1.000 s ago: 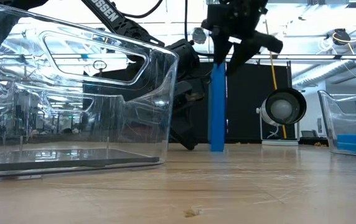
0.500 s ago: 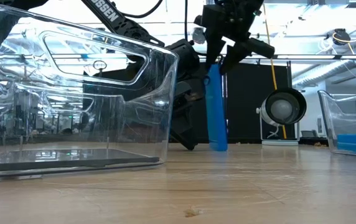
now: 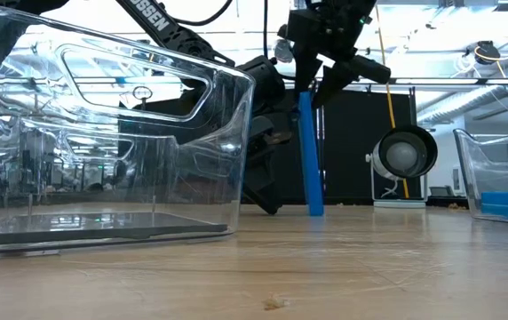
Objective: Pick & place jewel cases by type
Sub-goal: Put the blue disc case into the right transparent bin, then adjust the left transparent bin
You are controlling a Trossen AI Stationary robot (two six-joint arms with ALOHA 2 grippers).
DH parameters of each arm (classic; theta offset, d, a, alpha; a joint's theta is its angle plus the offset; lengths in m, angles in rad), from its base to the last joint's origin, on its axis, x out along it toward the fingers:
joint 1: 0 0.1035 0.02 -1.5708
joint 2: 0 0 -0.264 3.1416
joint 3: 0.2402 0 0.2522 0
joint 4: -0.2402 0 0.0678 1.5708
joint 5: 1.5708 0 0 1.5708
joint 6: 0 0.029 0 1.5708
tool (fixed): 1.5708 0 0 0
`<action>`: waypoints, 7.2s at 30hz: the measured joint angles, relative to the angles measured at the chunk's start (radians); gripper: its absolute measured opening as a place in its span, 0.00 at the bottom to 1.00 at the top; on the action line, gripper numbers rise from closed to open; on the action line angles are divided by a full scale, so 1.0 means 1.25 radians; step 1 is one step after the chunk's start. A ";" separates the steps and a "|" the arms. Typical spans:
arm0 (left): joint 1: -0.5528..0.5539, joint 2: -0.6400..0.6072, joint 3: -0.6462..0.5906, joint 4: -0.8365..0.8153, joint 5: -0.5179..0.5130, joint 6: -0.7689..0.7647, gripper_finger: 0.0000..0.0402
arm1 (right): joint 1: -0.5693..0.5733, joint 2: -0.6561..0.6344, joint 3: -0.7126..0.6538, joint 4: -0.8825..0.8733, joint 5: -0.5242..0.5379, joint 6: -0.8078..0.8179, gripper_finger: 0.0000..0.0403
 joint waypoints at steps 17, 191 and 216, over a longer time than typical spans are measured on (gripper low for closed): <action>0.000 0.000 0.000 -0.002 0.000 -0.009 0.45 | -0.058 -0.002 0.000 -0.039 -0.086 0.070 0.41; -0.182 -0.721 -0.719 0.887 -0.129 -0.034 0.45 | 0.583 -0.415 -0.338 -0.280 -0.400 1.615 0.65; -0.181 -0.720 -0.718 0.876 -0.129 -0.054 0.45 | 0.583 -0.415 -0.337 -0.181 -0.293 1.483 0.71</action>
